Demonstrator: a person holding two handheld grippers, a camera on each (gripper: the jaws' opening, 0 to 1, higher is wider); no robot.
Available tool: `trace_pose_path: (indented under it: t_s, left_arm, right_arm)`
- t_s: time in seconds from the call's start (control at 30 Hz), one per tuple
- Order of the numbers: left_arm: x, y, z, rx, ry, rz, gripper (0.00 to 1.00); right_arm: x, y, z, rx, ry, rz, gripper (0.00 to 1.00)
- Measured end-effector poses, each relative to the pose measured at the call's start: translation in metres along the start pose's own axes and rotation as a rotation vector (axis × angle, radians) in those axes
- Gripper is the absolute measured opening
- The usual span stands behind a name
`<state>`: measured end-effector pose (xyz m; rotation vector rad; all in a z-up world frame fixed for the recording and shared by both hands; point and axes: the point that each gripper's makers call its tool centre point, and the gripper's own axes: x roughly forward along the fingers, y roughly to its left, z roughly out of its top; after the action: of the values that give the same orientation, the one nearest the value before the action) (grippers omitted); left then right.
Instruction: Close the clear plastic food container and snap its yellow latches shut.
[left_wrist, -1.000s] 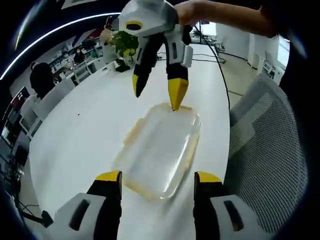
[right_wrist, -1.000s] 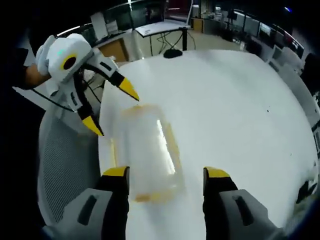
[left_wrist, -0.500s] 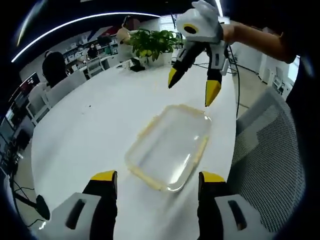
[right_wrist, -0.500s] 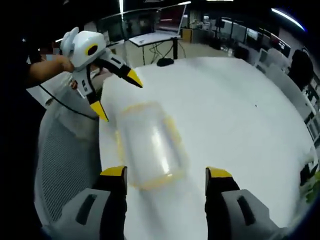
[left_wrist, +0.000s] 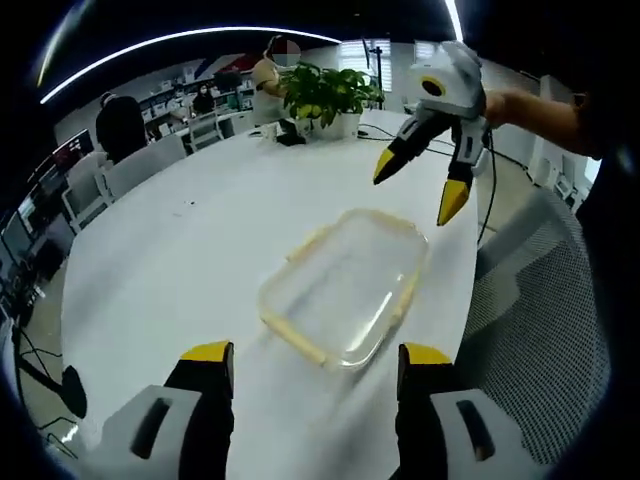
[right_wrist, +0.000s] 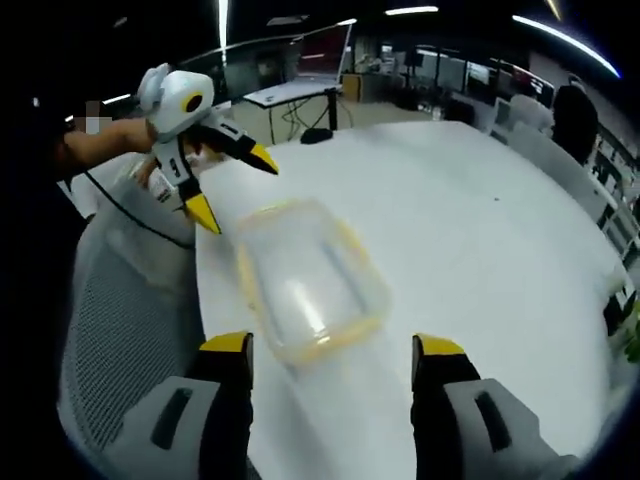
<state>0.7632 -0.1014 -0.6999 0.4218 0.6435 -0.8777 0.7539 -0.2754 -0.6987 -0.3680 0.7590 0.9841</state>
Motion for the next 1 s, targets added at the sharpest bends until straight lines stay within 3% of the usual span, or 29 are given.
trace_pose_path:
  t_s: [0.37, 1.0]
  left_arm:
    - [0.003, -0.003, -0.006, -0.027, -0.019, 0.010, 0.60]
    - [0.016, -0.007, -0.011, -0.030, -0.048, -0.002, 0.51]
  right_arm:
    - [-0.003, 0.002, -0.013, 0.020, -0.056, -0.051, 0.60]
    - [0.019, 0.018, -0.016, 0.032, -0.133, -0.054, 0.49]
